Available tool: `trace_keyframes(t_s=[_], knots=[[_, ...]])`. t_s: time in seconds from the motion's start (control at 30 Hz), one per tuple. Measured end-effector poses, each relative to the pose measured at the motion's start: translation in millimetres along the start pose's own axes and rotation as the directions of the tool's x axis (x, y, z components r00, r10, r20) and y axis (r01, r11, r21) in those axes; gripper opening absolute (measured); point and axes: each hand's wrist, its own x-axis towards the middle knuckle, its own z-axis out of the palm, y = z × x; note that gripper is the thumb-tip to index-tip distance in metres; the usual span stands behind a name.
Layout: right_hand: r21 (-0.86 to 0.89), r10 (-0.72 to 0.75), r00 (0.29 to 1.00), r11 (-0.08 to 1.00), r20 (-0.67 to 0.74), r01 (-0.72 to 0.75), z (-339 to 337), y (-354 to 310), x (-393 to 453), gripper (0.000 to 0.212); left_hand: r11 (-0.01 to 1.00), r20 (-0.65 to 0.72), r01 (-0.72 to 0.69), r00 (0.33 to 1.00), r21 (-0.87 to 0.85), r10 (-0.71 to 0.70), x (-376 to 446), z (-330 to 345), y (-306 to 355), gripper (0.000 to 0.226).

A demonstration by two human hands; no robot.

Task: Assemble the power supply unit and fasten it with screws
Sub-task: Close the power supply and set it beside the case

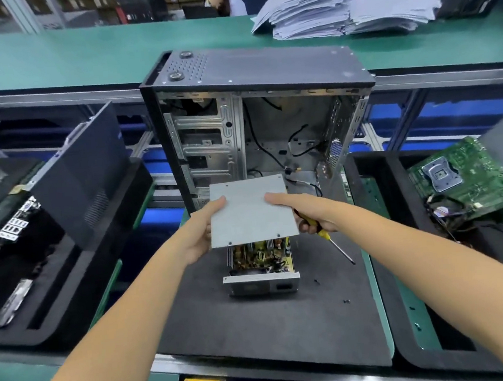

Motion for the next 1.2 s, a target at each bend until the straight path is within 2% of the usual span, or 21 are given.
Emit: trace_keyframes(t_s=[0.07,0.13,0.37,0.57,0.7,0.87,1.2], knots=[[-0.009,0.025,1.0,1.0,0.0,-0.025,-3,10,1,0.059,0.999,-0.004,0.021,1.0,0.046,-0.021,2,1,-7,0.043],[-0.039,0.052,0.998,0.998,0.016,-0.052,-5,17,0,0.062,0.996,0.001,0.034,0.999,0.088,-0.035,5,-2,-13,0.041],[-0.059,0.118,0.98,0.992,0.157,-0.11,-2,20,1,0.052,0.979,0.005,0.022,1.0,0.201,-0.023,14,-19,-23,0.068],[-0.078,0.141,0.961,0.989,0.236,-0.126,-3,25,4,0.047,0.976,0.062,0.014,0.998,0.217,-0.028,22,-29,-31,0.063],[-0.083,0.166,0.959,0.985,0.229,-0.151,-1,33,7,0.051,0.977,0.061,0.04,0.997,0.211,-0.054,26,-31,-41,0.044],[-0.095,0.201,0.958,0.978,0.205,-0.185,7,42,10,0.062,0.955,0.045,0.098,0.992,0.282,-0.115,25,-37,-51,0.066],[-0.075,0.195,0.969,0.98,0.153,-0.185,12,52,15,0.061,0.947,0.068,0.107,0.989,0.302,-0.134,33,-37,-61,0.054]])
